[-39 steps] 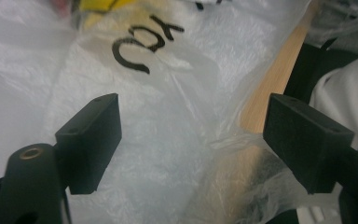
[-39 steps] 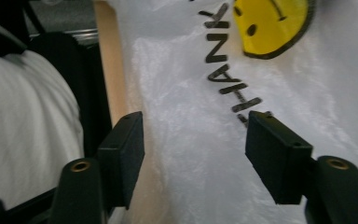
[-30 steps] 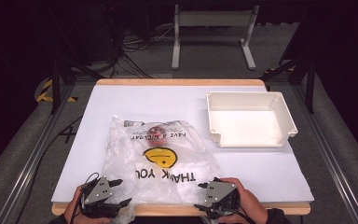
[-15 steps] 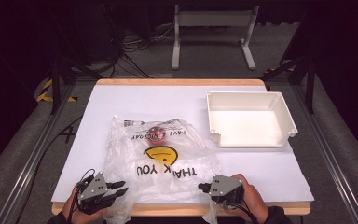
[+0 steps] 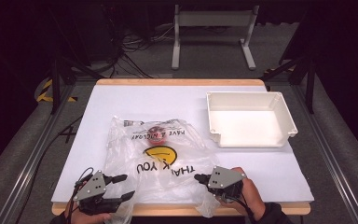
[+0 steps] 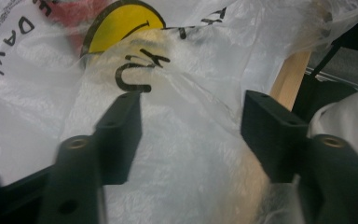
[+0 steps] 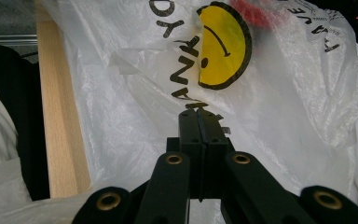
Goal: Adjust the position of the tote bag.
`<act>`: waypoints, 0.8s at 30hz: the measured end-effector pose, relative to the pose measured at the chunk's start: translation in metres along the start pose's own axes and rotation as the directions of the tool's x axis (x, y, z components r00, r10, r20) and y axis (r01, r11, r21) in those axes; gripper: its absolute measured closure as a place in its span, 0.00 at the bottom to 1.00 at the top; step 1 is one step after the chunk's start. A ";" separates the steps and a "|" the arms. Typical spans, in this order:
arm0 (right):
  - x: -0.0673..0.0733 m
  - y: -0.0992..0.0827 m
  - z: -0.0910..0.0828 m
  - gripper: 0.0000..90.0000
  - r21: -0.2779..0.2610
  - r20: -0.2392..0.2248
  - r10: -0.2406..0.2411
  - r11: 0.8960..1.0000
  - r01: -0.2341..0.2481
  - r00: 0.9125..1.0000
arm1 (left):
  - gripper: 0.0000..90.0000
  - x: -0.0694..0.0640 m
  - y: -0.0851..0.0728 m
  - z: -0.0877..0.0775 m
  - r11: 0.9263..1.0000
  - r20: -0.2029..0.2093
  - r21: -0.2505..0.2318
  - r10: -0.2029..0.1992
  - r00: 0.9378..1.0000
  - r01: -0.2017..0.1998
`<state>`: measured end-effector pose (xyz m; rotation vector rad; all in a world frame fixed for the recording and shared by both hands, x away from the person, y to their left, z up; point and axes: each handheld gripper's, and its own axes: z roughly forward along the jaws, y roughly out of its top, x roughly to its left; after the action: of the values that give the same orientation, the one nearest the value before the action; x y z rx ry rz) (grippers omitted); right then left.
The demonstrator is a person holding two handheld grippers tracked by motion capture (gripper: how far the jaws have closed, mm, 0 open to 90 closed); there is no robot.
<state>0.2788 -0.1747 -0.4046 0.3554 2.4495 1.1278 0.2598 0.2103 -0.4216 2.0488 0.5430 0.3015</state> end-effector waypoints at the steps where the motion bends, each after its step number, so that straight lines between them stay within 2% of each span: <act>1: -0.001 0.001 0.001 1.00 0.000 0.002 0.001 1.000 -0.001 1.000 | 0.35 -0.002 0.002 0.000 1.000 -0.005 0.002 0.003 1.000 -0.003; 4: -0.002 0.004 0.001 1.00 -0.005 0.011 0.003 1.000 -0.003 1.000 | 0.30 -0.006 0.009 0.001 1.000 0.013 -0.020 -0.010 1.000 0.011; 6: -0.002 0.006 0.001 1.00 -0.012 0.021 0.004 1.000 -0.004 1.000 | 0.26 -0.011 0.012 0.001 1.000 0.028 -0.017 -0.004 1.000 0.004; 8: -0.004 0.008 0.000 1.00 -0.019 0.023 0.009 1.000 -0.008 1.000 | 0.24 -0.016 0.014 0.005 0.999 0.018 0.020 0.031 0.999 -0.032; 9: -0.004 0.008 0.000 1.00 -0.019 0.023 0.009 1.000 -0.008 1.000 | 0.24 -0.016 0.014 0.005 0.999 0.018 0.020 0.031 0.999 -0.032; 12: -0.005 0.010 -0.001 1.00 -0.028 0.032 0.015 0.999 -0.014 0.999 | 0.23 -0.018 0.010 0.015 0.994 -0.023 0.102 0.053 0.998 -0.050; 15: -0.005 0.010 -0.003 1.00 -0.037 0.038 0.016 0.999 -0.014 0.999 | 0.25 -0.014 0.005 0.022 0.986 -0.059 0.160 0.055 0.997 -0.045; 17: -0.006 0.010 -0.005 1.00 -0.040 0.045 0.016 0.999 -0.014 0.999 | 0.28 -0.011 0.001 0.025 0.979 -0.105 0.197 0.062 0.993 -0.040; 18: -0.006 0.010 -0.005 1.00 -0.044 0.046 0.019 0.999 -0.017 0.999 | 0.29 -0.009 0.000 0.025 0.978 -0.117 0.206 0.059 0.991 -0.034; 20: -0.007 0.010 -0.007 1.00 -0.050 0.052 0.023 0.999 -0.020 0.998 | 0.33 -0.005 -0.002 0.025 0.972 -0.162 0.231 0.066 0.985 -0.027; 22: -0.008 0.010 -0.009 1.00 -0.053 0.056 0.025 0.998 -0.022 0.998 | 0.38 -0.001 -0.004 0.024 0.968 -0.188 0.248 0.075 0.979 -0.026; 24: -0.008 0.010 -0.010 1.00 -0.057 0.060 0.025 0.998 -0.021 0.998 | 0.47 0.003 -0.004 0.020 0.965 -0.198 0.261 0.082 0.977 -0.028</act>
<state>0.2814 -0.1780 -0.3894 0.3956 2.3622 1.1760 0.2697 0.1983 -0.4359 2.3010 0.6817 0.5047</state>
